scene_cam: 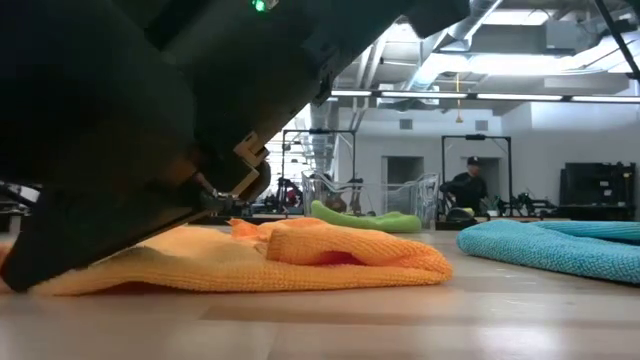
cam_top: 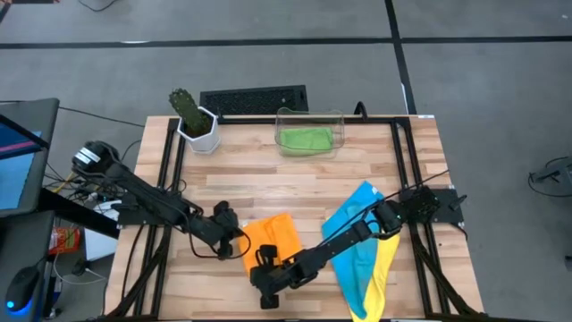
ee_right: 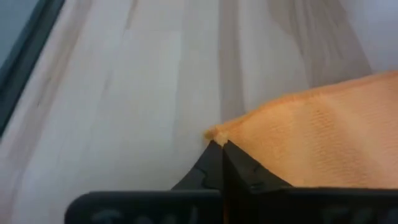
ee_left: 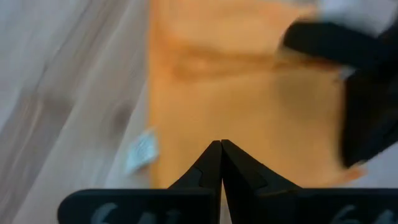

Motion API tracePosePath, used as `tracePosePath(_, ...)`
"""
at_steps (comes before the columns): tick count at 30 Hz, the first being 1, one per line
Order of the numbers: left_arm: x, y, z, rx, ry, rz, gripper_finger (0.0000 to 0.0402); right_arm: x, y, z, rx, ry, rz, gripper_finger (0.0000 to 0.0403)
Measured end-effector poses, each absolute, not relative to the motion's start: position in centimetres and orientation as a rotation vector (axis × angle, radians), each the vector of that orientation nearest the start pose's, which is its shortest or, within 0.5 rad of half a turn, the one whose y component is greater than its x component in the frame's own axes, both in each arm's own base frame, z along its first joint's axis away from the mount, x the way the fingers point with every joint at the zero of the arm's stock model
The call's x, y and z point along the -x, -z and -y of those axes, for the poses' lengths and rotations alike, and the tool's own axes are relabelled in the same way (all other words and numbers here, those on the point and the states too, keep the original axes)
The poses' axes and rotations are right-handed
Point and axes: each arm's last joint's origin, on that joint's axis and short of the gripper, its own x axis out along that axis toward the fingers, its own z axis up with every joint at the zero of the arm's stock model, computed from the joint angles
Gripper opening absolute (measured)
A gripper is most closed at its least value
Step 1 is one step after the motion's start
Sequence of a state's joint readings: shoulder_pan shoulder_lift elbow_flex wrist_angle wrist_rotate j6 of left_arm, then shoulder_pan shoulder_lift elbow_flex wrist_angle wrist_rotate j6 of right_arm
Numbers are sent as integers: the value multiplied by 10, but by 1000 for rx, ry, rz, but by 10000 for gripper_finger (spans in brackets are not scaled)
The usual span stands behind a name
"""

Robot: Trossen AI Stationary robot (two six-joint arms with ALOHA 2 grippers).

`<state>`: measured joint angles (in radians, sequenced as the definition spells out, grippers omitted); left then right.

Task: Fold microfiber towels
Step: Fold the orange towel

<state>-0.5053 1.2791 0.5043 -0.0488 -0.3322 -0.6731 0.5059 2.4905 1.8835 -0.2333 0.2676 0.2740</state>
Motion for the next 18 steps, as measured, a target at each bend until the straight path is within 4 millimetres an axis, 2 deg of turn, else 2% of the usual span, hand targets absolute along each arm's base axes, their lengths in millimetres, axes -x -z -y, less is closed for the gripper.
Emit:
tracePosePath(4,-209,-182,106,177,-31,-670,0,-458,-103,-265,12,-138,-809,23)
tracePosePath(6,-211,-184,107,92,1,-651,0,-453,-102,-272,6,-145,-816,18)
tracePosePath(9,-215,-175,108,12,68,-672,0,-449,-102,-278,-5,-150,-830,8)
tracePosePath(14,-221,-153,116,-44,204,-765,2,-444,-102,-285,-33,-156,-842,26)
tracePosePath(18,-225,-138,124,-99,345,-798,19,-442,-102,-287,-40,-161,-849,18)
